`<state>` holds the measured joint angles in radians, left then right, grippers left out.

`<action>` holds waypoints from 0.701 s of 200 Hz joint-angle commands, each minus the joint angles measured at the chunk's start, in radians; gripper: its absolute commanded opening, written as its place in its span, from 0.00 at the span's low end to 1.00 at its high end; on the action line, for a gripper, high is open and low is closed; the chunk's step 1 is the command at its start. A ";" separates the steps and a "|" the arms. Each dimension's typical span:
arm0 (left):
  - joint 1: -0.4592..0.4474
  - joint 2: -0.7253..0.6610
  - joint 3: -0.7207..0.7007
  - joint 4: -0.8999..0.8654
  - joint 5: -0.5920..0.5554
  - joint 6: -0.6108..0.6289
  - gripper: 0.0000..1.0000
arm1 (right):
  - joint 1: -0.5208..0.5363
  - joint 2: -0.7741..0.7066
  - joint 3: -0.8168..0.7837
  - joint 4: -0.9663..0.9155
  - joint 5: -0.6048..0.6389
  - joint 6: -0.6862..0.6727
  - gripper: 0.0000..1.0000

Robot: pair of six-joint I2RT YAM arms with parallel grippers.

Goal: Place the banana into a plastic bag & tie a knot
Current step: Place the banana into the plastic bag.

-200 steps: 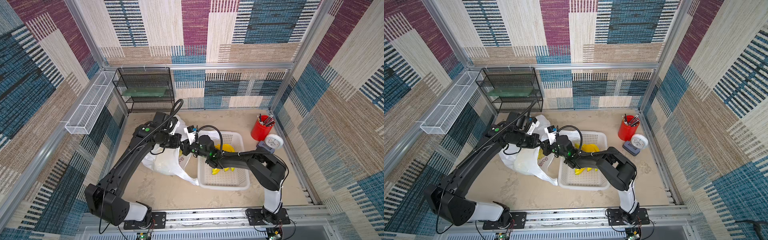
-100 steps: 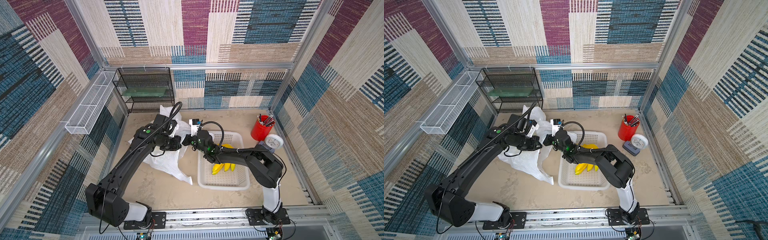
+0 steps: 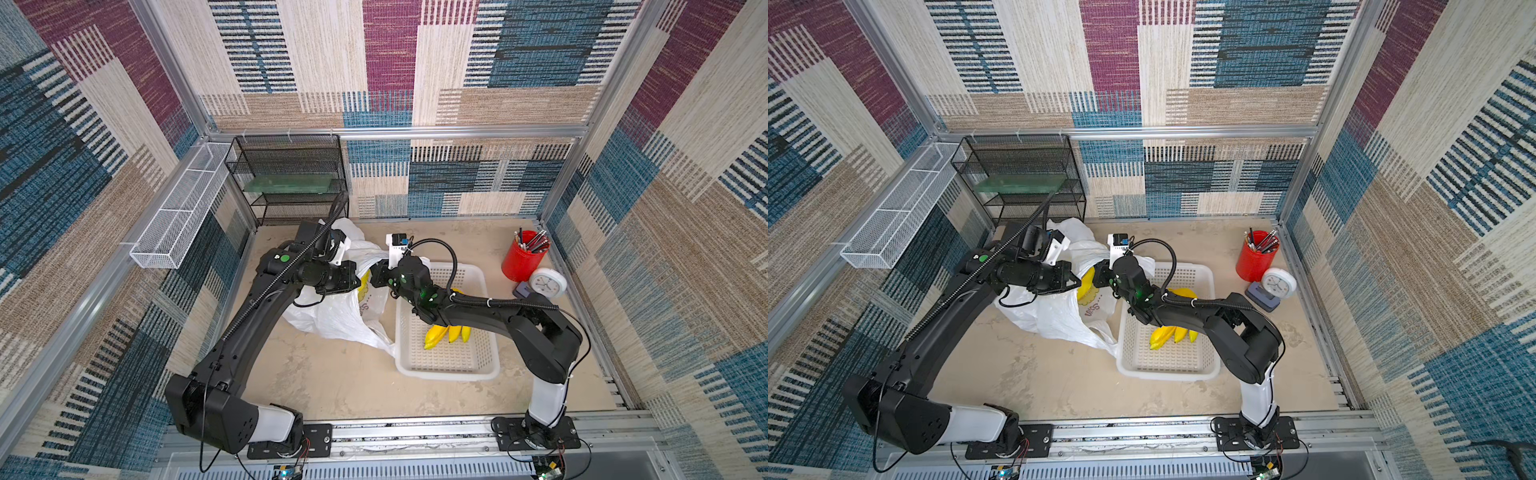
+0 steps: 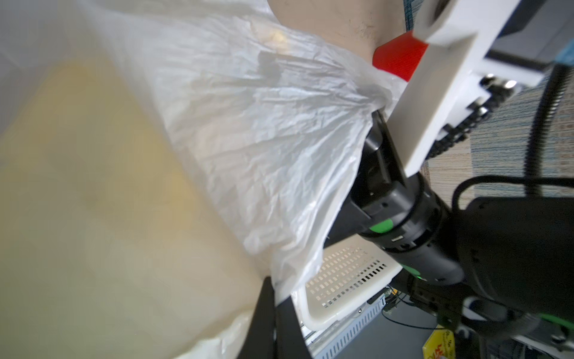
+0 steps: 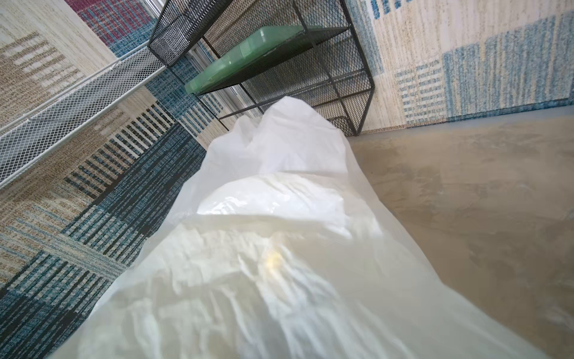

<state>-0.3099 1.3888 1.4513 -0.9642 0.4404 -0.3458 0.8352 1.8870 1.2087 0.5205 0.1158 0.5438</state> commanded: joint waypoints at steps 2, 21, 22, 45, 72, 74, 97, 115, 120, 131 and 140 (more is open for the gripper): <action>0.023 0.000 -0.011 -0.019 0.077 -0.039 0.00 | 0.017 0.049 0.036 0.041 -0.024 -0.020 0.05; 0.036 0.007 -0.056 0.013 0.112 -0.047 0.00 | 0.028 0.131 0.111 0.042 -0.028 -0.001 0.06; 0.037 0.007 -0.059 0.016 0.112 -0.048 0.00 | 0.028 0.135 0.113 0.045 -0.028 0.001 0.06; 0.047 0.025 -0.113 0.074 0.160 -0.059 0.00 | 0.008 0.210 0.131 0.125 -0.020 0.075 0.10; 0.057 0.055 -0.146 0.103 0.172 -0.048 0.00 | -0.008 0.286 0.169 0.203 -0.052 0.108 0.18; 0.058 0.057 -0.147 0.103 0.171 -0.045 0.00 | -0.008 0.294 0.179 0.198 -0.057 0.105 0.19; 0.073 0.067 -0.148 0.088 0.147 -0.025 0.00 | -0.001 0.361 0.337 0.009 -0.087 0.090 0.47; 0.085 0.060 -0.134 0.053 0.072 -0.010 0.00 | 0.005 0.334 0.347 -0.075 -0.048 0.092 0.73; 0.088 0.058 -0.128 0.038 0.055 -0.006 0.00 | 0.005 0.318 0.341 -0.099 -0.040 0.095 0.76; 0.097 0.051 -0.121 0.014 0.031 0.002 0.00 | -0.002 0.272 0.316 -0.147 -0.043 0.097 0.77; 0.104 0.042 -0.116 -0.006 0.005 0.005 0.00 | -0.008 0.226 0.287 -0.188 -0.047 0.099 0.77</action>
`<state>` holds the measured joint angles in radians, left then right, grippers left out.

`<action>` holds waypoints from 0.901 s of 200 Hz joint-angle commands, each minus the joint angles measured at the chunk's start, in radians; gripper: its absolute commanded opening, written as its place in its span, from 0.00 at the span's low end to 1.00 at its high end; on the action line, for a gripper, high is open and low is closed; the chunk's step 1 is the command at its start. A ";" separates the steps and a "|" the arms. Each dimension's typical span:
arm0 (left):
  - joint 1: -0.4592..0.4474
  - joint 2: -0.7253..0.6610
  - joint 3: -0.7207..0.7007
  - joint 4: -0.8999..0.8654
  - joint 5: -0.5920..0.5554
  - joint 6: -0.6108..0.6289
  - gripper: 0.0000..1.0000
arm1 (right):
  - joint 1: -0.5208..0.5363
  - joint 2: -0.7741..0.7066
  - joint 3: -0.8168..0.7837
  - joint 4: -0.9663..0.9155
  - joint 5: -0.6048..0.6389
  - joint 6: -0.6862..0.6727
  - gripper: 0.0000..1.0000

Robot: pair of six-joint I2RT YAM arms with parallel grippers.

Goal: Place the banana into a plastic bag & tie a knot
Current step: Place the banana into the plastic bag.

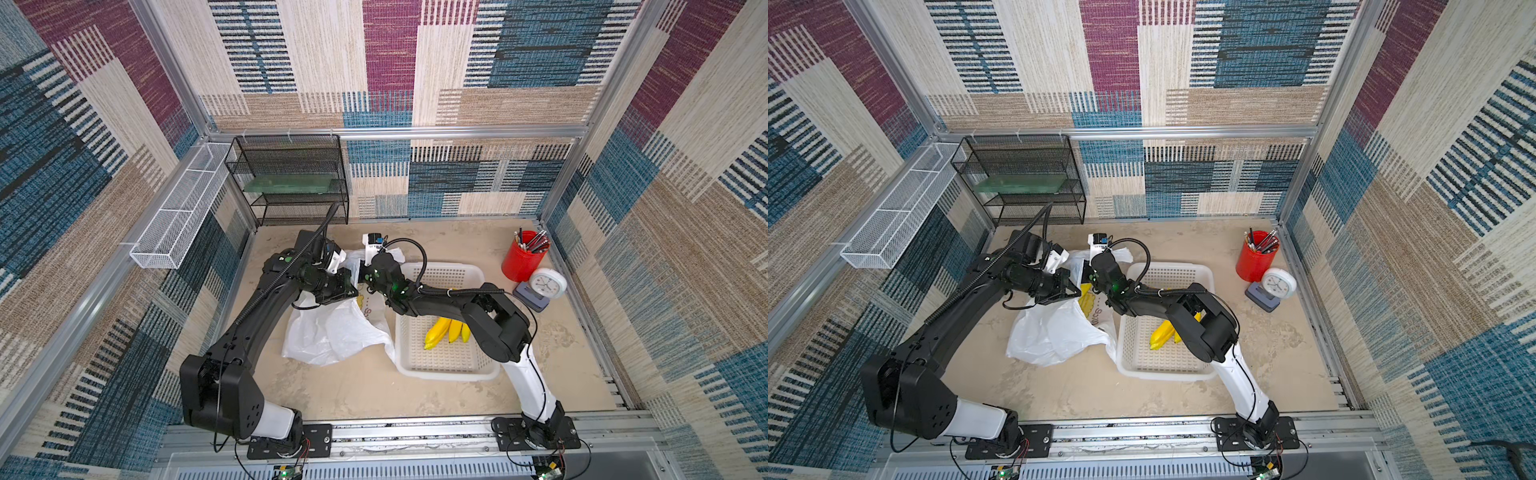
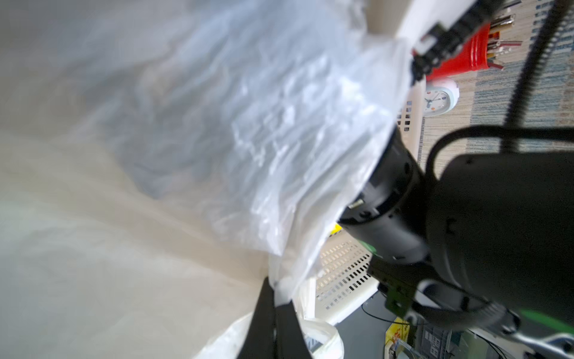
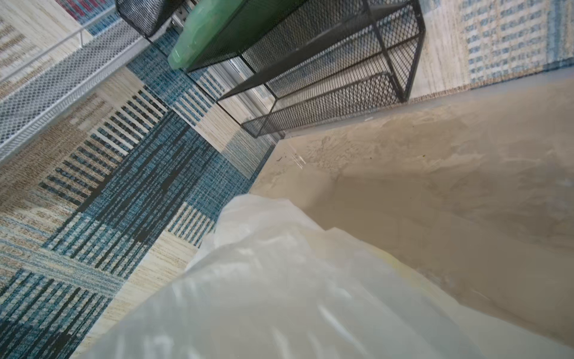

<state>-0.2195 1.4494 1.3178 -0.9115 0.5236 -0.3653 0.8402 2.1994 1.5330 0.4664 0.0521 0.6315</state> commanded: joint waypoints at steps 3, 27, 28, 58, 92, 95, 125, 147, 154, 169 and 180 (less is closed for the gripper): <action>0.016 -0.021 0.018 -0.064 -0.083 0.025 0.00 | -0.016 -0.104 -0.048 -0.149 0.016 0.011 0.78; 0.026 -0.051 0.014 -0.100 -0.176 0.015 0.00 | -0.020 -0.257 -0.124 -0.312 0.026 -0.037 0.80; 0.026 -0.052 0.013 -0.101 -0.180 0.014 0.00 | -0.019 -0.260 -0.125 -0.322 0.026 -0.040 0.80; 0.029 -0.067 0.000 -0.122 -0.246 -0.004 0.00 | 0.002 -0.447 -0.191 -0.592 0.082 -0.105 0.82; 0.029 -0.065 0.019 -0.140 -0.285 0.006 0.00 | 0.007 -0.695 -0.351 -0.770 0.284 -0.137 0.81; 0.029 -0.064 0.023 -0.144 -0.285 0.006 0.00 | -0.002 -0.712 -0.364 -0.781 0.294 -0.144 0.81; 0.029 -0.044 0.044 -0.145 -0.254 0.005 0.00 | -0.160 -0.806 -0.448 -0.801 0.219 -0.289 0.77; 0.028 -0.018 0.059 -0.134 -0.211 -0.001 0.00 | -0.190 -0.787 -0.416 -0.808 0.073 -0.402 0.76; 0.027 -0.010 0.064 -0.130 -0.196 -0.005 0.00 | -0.172 -0.773 -0.393 -0.831 0.071 -0.415 0.76; 0.022 0.001 0.082 -0.130 -0.171 -0.022 0.00 | -0.127 -0.762 -0.355 -0.865 0.083 -0.431 0.78; 0.016 0.005 0.096 -0.131 -0.160 -0.035 0.00 | -0.099 -0.770 -0.350 -0.877 0.125 -0.417 0.79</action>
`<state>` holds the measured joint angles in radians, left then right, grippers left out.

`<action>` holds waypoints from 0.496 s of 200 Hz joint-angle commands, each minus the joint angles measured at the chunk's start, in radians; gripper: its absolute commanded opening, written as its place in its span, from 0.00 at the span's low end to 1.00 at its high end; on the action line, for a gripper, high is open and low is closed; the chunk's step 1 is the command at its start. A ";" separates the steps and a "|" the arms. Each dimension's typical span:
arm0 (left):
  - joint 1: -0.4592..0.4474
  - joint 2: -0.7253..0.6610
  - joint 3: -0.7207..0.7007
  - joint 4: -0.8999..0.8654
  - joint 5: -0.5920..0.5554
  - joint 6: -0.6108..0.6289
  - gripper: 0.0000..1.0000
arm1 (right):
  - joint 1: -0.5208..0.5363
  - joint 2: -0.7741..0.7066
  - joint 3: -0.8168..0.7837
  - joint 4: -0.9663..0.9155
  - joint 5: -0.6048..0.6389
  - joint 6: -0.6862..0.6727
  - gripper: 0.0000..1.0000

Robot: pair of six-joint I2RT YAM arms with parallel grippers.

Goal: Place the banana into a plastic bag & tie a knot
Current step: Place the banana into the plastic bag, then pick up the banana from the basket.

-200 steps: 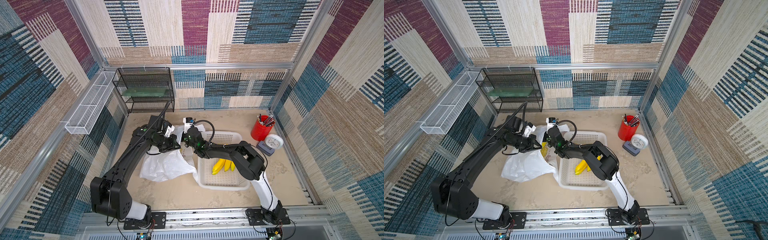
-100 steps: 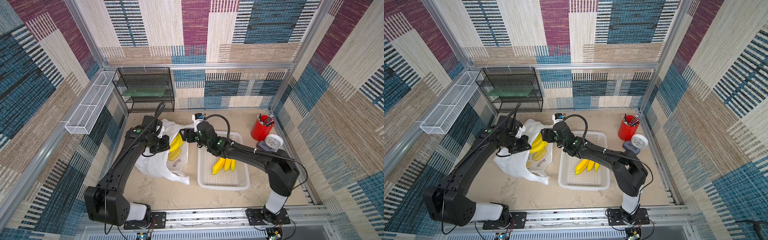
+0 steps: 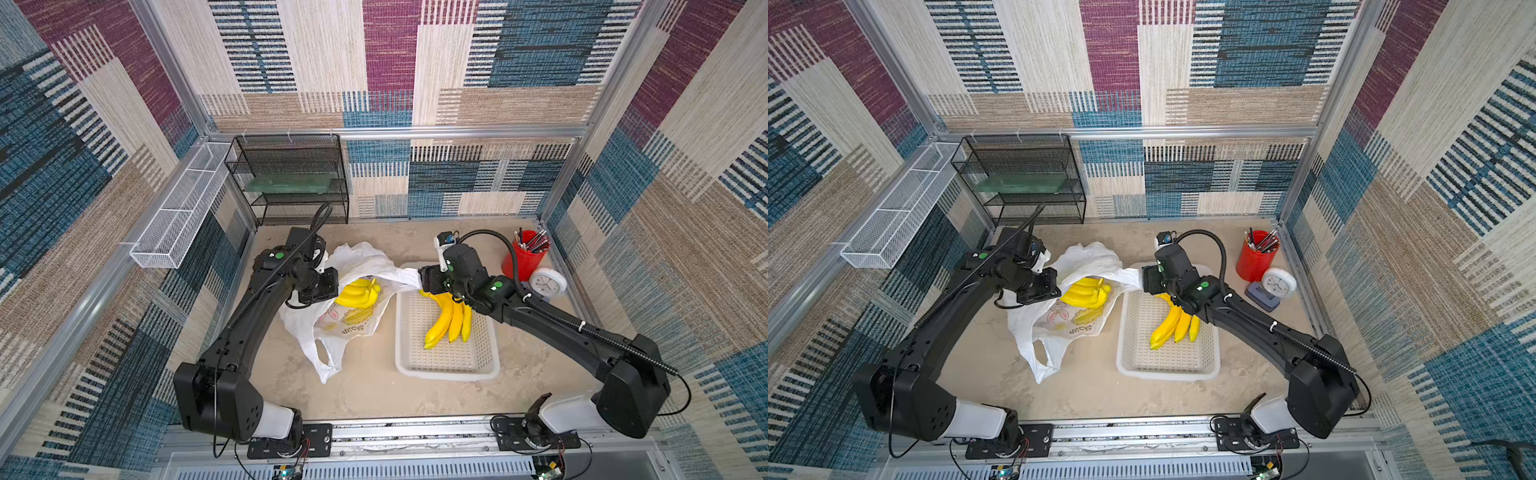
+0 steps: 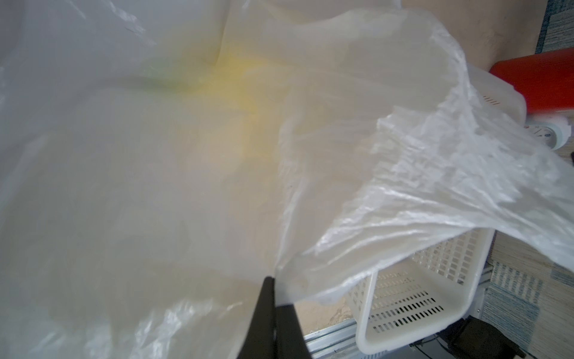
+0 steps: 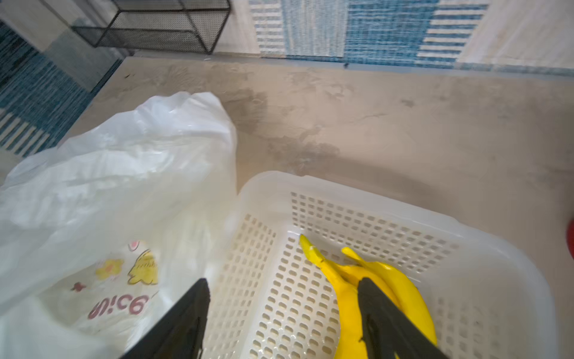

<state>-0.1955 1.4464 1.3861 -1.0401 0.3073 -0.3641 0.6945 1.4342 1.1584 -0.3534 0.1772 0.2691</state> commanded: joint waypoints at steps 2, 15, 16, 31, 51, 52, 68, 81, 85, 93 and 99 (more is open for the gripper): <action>-0.009 0.008 0.032 -0.003 0.058 -0.039 0.00 | 0.047 -0.008 0.023 -0.058 0.007 -0.051 0.80; -0.013 0.003 0.054 -0.017 0.048 -0.058 0.00 | 0.043 -0.028 0.004 -0.078 0.084 -0.016 0.81; -0.013 0.003 0.056 -0.019 0.045 -0.059 0.00 | 0.040 -0.029 0.002 -0.079 0.089 -0.014 0.81; -0.013 0.003 0.086 -0.058 -0.002 -0.073 0.00 | -0.038 -0.060 -0.035 -0.087 0.086 -0.001 0.82; -0.013 0.012 0.102 -0.087 -0.023 -0.060 0.00 | -0.127 -0.088 -0.049 -0.090 0.089 -0.032 0.82; -0.013 0.013 0.102 -0.088 -0.024 -0.060 0.00 | -0.130 -0.089 -0.049 -0.089 0.089 -0.035 0.82; -0.013 0.020 0.093 -0.094 -0.033 -0.048 0.00 | -0.166 -0.086 -0.050 -0.092 0.093 -0.064 0.82; -0.013 0.025 0.087 -0.094 -0.033 -0.044 0.00 | -0.173 -0.064 -0.056 -0.090 0.088 -0.093 0.82; -0.013 0.024 0.087 -0.094 -0.031 -0.044 0.00 | -0.173 -0.052 -0.057 -0.091 0.082 -0.101 0.82; -0.013 0.025 0.087 -0.094 -0.027 -0.042 0.00 | -0.173 -0.023 -0.055 -0.094 0.064 -0.125 0.81; -0.013 0.024 0.086 -0.093 -0.025 -0.041 0.00 | -0.172 0.005 -0.049 -0.099 0.028 -0.162 0.81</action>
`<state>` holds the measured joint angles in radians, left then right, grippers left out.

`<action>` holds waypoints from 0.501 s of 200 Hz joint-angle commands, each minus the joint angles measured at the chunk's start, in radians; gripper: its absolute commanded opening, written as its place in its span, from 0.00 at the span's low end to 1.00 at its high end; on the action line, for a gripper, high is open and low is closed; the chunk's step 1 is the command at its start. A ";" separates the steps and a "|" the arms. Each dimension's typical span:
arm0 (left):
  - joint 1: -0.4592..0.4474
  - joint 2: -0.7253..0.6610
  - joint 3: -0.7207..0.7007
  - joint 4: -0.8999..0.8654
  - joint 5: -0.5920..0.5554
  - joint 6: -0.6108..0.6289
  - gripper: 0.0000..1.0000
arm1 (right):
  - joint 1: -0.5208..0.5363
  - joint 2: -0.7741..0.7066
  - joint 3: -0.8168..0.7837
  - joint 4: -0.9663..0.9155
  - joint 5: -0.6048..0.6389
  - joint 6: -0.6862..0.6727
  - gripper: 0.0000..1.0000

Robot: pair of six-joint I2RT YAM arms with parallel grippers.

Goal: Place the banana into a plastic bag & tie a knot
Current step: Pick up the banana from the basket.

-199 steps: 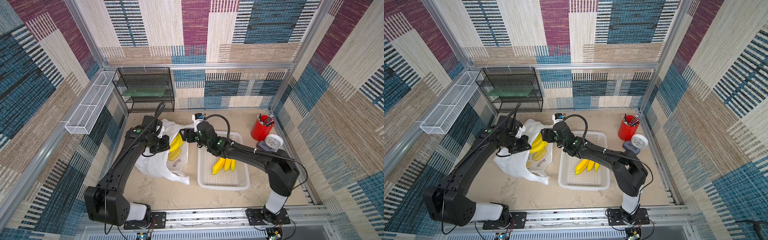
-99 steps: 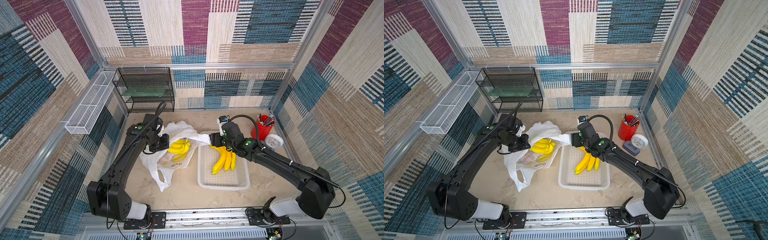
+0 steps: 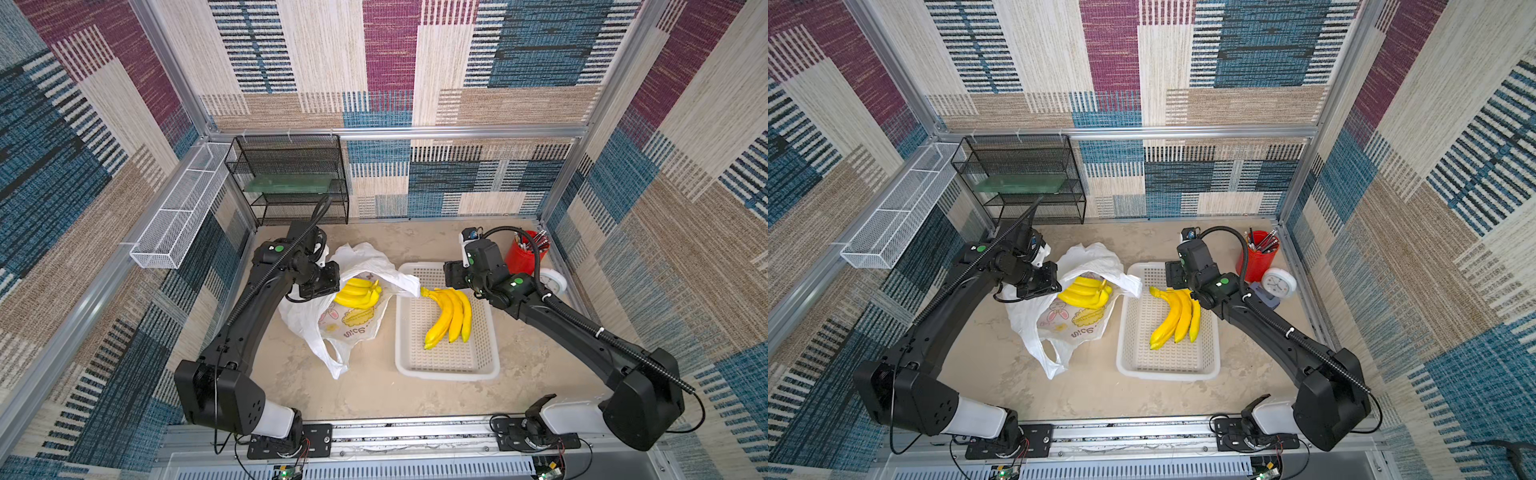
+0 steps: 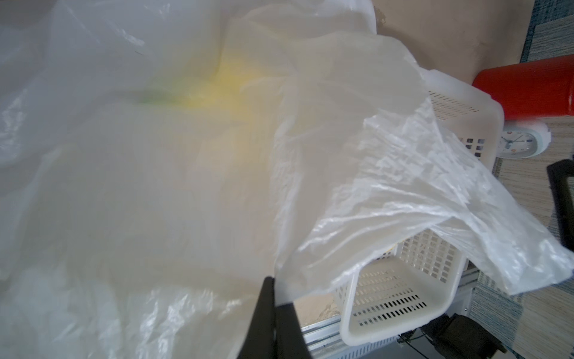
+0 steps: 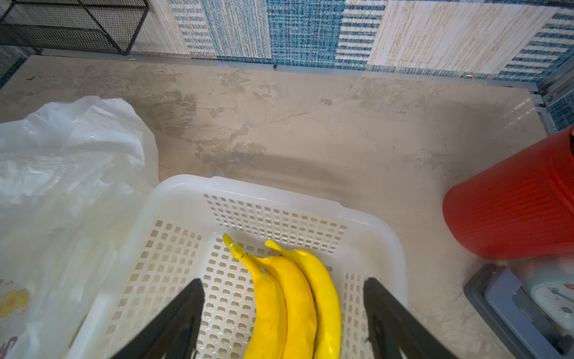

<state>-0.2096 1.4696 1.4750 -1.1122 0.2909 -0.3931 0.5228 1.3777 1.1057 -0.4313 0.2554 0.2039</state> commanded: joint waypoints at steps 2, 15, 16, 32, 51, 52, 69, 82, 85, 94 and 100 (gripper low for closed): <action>0.001 0.001 -0.002 -0.021 -0.007 -0.011 0.00 | 0.001 0.074 0.008 -0.026 -0.064 -0.108 0.80; 0.001 0.002 -0.001 -0.021 -0.007 -0.005 0.00 | 0.020 0.162 0.069 -0.078 -0.056 -0.109 0.79; 0.001 0.002 -0.001 -0.021 -0.007 -0.004 0.00 | 0.022 0.171 0.076 -0.085 -0.051 -0.108 0.79; 0.001 0.001 -0.004 -0.021 -0.008 0.000 0.00 | 0.056 0.282 0.152 -0.126 0.000 -0.150 0.78; -0.001 0.001 -0.008 -0.021 0.002 0.001 0.00 | 0.084 0.383 0.228 -0.122 0.035 -0.193 0.79; -0.001 0.001 -0.008 -0.021 0.002 0.001 0.00 | 0.084 0.388 0.231 -0.122 0.036 -0.195 0.79; -0.002 0.001 -0.012 -0.021 0.001 0.002 0.00 | 0.093 0.482 0.299 -0.133 0.054 -0.212 0.80; -0.002 0.000 -0.010 -0.021 -0.001 0.003 0.00 | 0.091 0.565 0.365 -0.187 0.076 -0.204 0.79; -0.002 0.000 -0.010 -0.021 -0.001 0.003 0.00 | 0.089 0.582 0.376 -0.197 0.078 -0.204 0.78; -0.002 0.000 -0.007 -0.021 -0.001 0.005 0.00 | 0.089 0.619 0.393 -0.212 0.082 -0.205 0.76; -0.002 0.000 -0.007 -0.021 -0.002 0.007 0.00 | 0.090 0.633 0.395 -0.212 0.076 -0.207 0.76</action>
<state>-0.2115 1.4704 1.4658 -1.1259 0.2913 -0.3897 0.6136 1.9480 1.4677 -0.5709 0.2928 0.0200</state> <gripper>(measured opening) 0.049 0.765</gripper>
